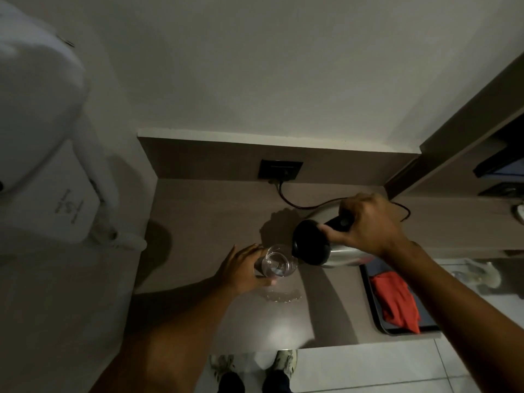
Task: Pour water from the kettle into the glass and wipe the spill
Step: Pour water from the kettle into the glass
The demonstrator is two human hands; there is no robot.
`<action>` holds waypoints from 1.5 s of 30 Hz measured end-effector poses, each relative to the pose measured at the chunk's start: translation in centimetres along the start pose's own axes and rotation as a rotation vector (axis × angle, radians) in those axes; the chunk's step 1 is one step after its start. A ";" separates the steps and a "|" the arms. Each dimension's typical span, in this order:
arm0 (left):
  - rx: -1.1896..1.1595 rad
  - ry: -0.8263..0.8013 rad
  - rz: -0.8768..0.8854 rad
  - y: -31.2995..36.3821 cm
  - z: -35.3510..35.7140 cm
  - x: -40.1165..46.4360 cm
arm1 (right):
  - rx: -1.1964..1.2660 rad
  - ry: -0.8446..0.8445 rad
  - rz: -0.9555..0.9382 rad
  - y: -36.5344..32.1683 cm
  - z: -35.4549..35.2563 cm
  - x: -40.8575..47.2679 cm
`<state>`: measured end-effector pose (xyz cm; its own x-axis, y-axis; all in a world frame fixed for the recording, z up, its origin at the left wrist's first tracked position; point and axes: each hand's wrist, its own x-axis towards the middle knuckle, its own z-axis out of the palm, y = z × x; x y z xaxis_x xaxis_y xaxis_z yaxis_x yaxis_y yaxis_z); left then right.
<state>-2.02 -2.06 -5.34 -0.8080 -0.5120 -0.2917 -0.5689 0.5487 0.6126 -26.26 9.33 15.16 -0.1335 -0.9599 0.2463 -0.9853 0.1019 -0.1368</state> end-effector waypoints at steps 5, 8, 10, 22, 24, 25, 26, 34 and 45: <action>-0.007 0.018 0.005 -0.4 0.3 0.1 | -0.143 0.052 -0.073 -1.2 0.8 0.1; -0.006 0.004 0.011 -0.8 0.4 0.3 | -0.189 0.089 -0.119 -1.6 1.0 0.1; -0.012 -0.006 0.011 -1.0 0.4 0.4 | -0.193 0.062 -0.130 -1.8 1.2 0.2; -0.002 -0.054 0.002 -0.9 0.3 0.1 | -0.243 0.048 -0.197 -3.2 1.1 -0.1; -0.014 -0.038 0.000 -0.8 0.3 0.1 | -0.248 0.048 -0.199 -3.5 1.1 0.0; -0.012 -0.039 0.003 -0.8 0.4 0.1 | -0.253 0.044 -0.200 -3.6 1.0 0.0; -0.006 -0.041 0.006 -0.8 0.4 0.2 | -0.258 0.039 -0.203 -3.8 1.0 0.1; 0.011 -0.066 -0.037 -0.9 0.4 0.2 | -0.318 0.022 -0.246 -5.2 0.9 0.2; -0.026 -0.097 -0.114 -0.4 0.0 -0.3 | -0.323 -0.097 -0.189 -6.2 0.8 0.6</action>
<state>-1.53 -2.11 -5.48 -0.7499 -0.5033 -0.4293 -0.6548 0.4723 0.5900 -20.10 7.95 15.43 0.0496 -0.9883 0.1445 -0.9764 -0.0175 0.2154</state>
